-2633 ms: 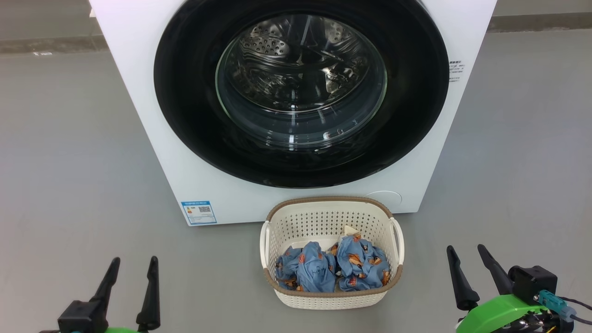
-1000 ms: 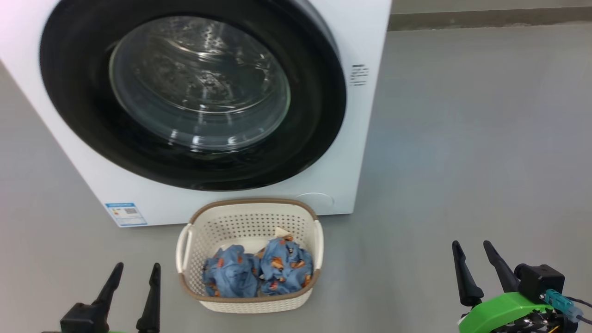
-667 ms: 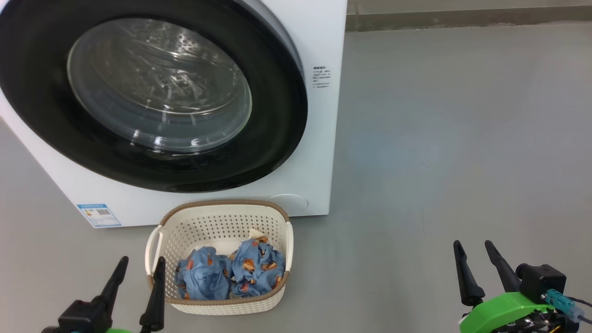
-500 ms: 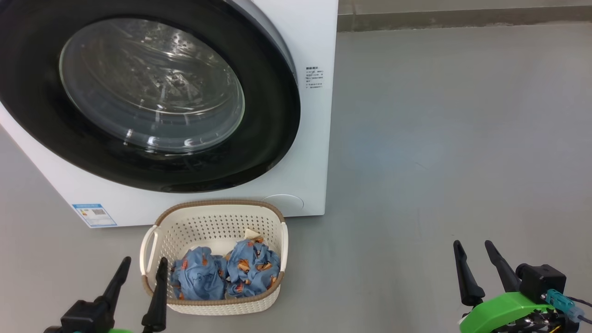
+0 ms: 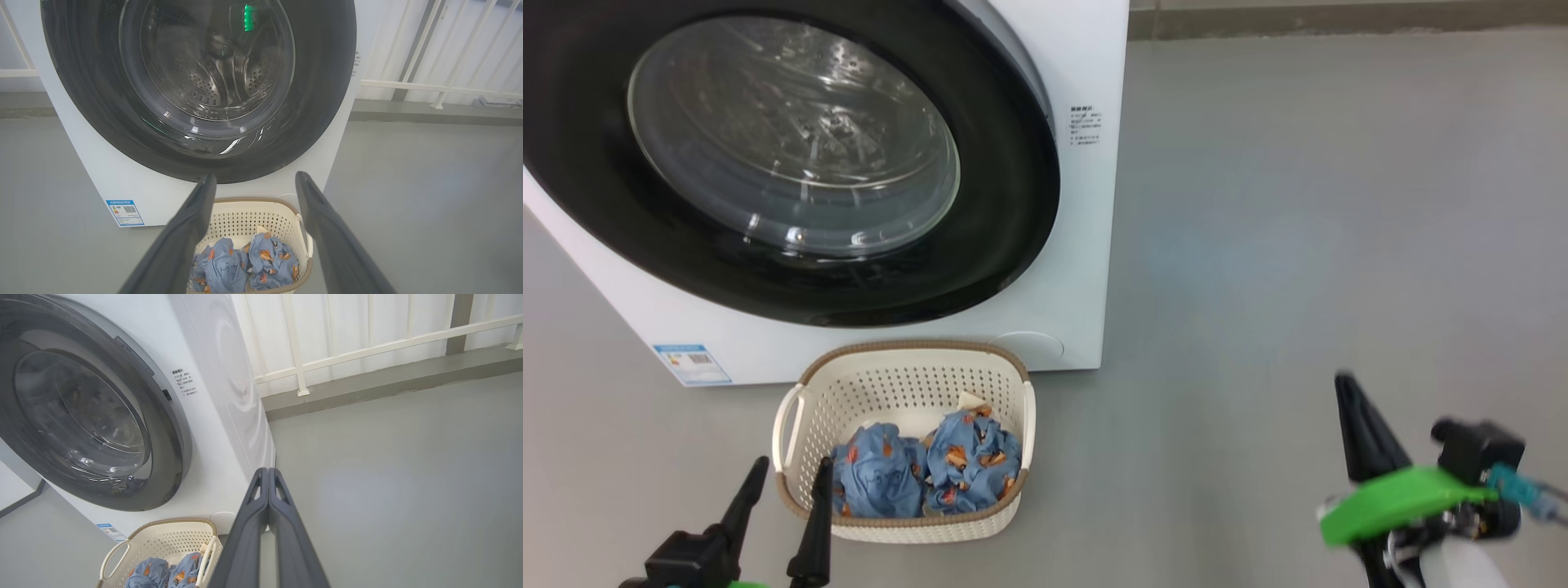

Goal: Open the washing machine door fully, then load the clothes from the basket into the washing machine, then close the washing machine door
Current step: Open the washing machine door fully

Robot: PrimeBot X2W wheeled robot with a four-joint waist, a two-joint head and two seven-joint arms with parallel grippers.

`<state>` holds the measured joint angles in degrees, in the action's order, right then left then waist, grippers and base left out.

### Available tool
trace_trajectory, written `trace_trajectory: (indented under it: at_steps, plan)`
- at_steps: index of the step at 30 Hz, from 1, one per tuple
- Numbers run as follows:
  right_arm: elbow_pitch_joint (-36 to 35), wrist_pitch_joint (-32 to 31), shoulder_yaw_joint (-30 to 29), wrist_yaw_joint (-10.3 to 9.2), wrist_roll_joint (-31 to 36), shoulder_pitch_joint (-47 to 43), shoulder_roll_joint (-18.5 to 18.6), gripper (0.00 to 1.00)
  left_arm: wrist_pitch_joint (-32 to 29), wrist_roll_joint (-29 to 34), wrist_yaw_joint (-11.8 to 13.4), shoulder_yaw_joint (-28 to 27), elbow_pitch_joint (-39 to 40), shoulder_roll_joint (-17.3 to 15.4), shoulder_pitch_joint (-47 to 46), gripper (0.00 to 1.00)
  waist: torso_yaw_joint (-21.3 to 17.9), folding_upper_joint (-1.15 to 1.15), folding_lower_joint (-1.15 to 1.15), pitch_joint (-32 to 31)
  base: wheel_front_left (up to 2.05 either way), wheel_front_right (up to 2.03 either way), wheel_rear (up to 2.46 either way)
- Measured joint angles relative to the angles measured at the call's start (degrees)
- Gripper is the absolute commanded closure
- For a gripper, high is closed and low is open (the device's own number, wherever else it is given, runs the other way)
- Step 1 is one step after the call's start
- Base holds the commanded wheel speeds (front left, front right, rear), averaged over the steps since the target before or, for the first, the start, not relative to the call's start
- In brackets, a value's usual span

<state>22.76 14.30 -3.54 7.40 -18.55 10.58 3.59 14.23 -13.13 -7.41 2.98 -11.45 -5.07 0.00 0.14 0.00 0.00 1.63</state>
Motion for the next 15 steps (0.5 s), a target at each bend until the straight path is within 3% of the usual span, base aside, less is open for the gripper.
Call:
trace_trajectory:
  at_steps: [2,10,15]
  plan:
    - [-0.2,0.0,0.1,0.00,-1.3,1.2,0.0,1.00,0.0,0.0,0.0,0.1,0.0,0.2,0.0,0.00,0.1,0.00,0.00,0.3,0.00,0.00,0.00]
    - [-3.4,0.0,2.8,0.00,-16.4,11.3,0.0,1.00,0.0,-1.3,0.0,1.5,0.1,0.5,-3.0,0.00,1.1,0.00,0.00,3.3,0.00,0.00,0.00]
    - [-5.7,0.2,6.8,0.00,-27.7,18.0,3.6,1.00,0.4,-1.5,0.0,2.5,0.4,1.0,-6.1,0.00,2.7,0.00,0.00,5.8,0.00,0.00,0.00]
